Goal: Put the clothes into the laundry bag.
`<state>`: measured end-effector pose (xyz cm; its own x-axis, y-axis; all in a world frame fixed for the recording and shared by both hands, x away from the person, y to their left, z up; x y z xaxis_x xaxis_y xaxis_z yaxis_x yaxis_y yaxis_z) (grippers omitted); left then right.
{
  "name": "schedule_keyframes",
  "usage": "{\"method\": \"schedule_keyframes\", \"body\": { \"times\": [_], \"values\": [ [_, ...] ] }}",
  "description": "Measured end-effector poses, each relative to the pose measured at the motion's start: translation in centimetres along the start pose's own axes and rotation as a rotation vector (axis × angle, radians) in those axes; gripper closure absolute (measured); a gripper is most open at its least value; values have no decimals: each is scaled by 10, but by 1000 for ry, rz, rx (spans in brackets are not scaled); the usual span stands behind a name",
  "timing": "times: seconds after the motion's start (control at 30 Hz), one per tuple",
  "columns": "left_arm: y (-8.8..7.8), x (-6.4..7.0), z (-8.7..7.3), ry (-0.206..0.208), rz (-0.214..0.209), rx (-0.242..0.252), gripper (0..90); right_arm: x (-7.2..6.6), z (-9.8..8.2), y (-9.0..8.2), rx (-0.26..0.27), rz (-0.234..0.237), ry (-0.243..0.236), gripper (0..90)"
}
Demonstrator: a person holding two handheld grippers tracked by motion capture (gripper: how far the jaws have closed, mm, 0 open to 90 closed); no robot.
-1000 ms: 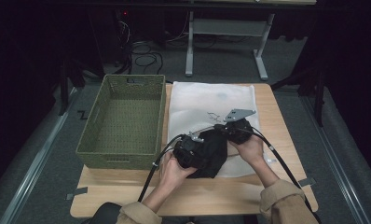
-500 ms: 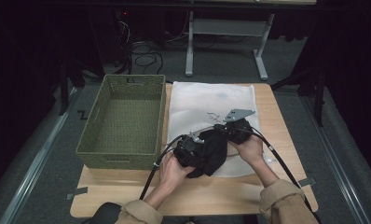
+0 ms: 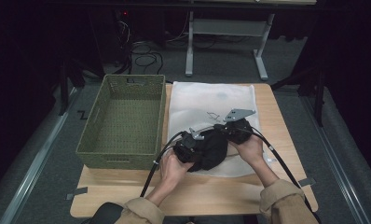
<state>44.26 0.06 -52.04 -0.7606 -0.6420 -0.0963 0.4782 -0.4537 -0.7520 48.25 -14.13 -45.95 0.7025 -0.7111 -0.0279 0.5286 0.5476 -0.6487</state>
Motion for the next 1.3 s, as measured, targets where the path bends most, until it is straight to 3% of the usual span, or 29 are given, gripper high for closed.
{"method": "schedule_keyframes", "body": {
  "times": [0.33,0.7,0.8,0.97,1.07,1.2,1.3],
  "values": [
    [3,-6,17,-35,10,37,641,1,2,-4,7,8,-7,892],
    [17,-14,28,-87,88,96,654,-2,3,-8,17,31,1,894],
    [24,-15,27,-79,94,76,642,-2,2,-7,16,32,1,895],
    [28,-19,22,-101,41,56,563,-3,1,-5,4,31,-4,894],
    [24,-20,21,-119,26,56,457,-2,1,-4,4,30,1,894],
    [14,-18,19,-102,21,55,345,-1,1,-3,6,28,2,894],
    [4,-17,17,-94,9,69,333,-1,1,-4,5,26,2,894]
  ]
}}
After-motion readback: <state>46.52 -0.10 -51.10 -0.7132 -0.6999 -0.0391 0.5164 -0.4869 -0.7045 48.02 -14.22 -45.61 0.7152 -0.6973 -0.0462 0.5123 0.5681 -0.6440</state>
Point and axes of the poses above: each handheld gripper's, and its own axes: y roughly forward along the jaws, z roughly out of its top, x roughly to its right, the point moved 5 cm from there along y, roughly forward along the jaws, and after that the axes turned 12 degrees about y, right-handed, at the moved point
